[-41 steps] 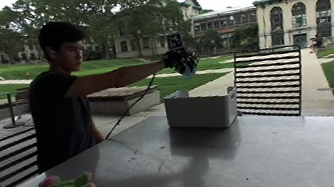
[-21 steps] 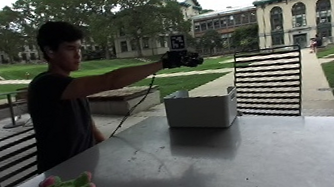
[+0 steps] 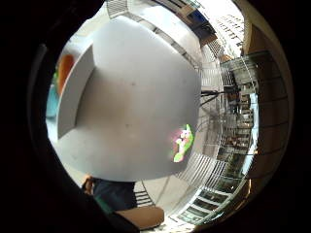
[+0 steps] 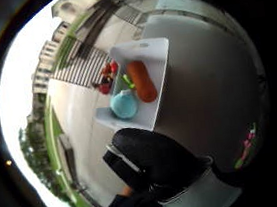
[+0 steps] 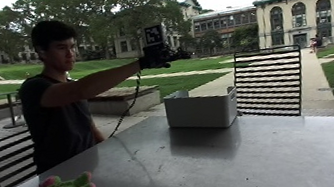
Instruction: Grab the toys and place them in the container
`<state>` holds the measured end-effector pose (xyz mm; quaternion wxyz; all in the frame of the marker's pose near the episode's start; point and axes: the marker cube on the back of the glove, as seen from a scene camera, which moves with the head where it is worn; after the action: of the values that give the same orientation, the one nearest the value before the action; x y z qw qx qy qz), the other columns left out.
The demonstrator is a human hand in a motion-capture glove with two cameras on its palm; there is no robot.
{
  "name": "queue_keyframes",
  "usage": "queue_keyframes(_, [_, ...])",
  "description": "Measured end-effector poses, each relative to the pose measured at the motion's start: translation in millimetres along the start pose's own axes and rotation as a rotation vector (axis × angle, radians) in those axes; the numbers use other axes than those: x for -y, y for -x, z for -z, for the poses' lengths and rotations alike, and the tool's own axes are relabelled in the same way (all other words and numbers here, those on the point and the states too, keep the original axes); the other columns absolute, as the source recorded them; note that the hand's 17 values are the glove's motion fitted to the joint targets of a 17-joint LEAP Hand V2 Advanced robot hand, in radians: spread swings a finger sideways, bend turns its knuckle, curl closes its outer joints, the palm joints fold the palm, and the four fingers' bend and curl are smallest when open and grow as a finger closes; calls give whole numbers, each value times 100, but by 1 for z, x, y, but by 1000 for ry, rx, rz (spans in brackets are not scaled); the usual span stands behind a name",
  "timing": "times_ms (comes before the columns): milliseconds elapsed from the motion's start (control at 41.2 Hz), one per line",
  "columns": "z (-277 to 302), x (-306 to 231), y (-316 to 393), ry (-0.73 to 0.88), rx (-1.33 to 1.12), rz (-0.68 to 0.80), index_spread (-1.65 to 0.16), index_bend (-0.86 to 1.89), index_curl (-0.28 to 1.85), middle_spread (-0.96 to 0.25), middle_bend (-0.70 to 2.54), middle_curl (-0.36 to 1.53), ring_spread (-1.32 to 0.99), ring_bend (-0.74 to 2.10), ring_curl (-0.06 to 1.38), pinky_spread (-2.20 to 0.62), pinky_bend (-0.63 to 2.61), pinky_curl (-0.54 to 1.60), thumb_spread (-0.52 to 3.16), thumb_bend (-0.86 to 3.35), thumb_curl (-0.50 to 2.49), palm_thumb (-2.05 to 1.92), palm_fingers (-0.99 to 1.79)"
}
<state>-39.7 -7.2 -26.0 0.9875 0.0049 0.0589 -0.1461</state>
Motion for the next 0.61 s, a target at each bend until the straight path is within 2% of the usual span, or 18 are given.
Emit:
queue_keyframes(73, [-3, -17, -45, -2, 52, 6, -27, 11, 19, -5, 36, 43, -12, 41, 27, -7, 87, 27, 98, -10, 28, -13, -21])
queue_keyframes(170, [-23, -31, -132, 22, -13, -185, -27, 14, 20, -6, 33, 42, -14, 36, 27, -8, 80, 26, 98, -10, 26, -14, -18])
queue_keyframes(291, [-34, -71, -179, 47, 7, -227, -27, 15, 22, -6, 30, 41, -16, 30, 26, -8, 73, 24, 99, -10, 24, -13, -15])
queue_keyframes(486, [-65, -133, -303, 59, 9, -360, -28, 15, 24, -7, 25, 40, -17, 20, 25, -5, 64, 23, 99, -9, 22, -13, -14])
queue_keyframes(607, [-89, -169, -344, 94, 4, -450, -29, 14, 24, -7, 24, 40, -17, 18, 25, -3, 62, 23, 99, -9, 21, -12, -13])
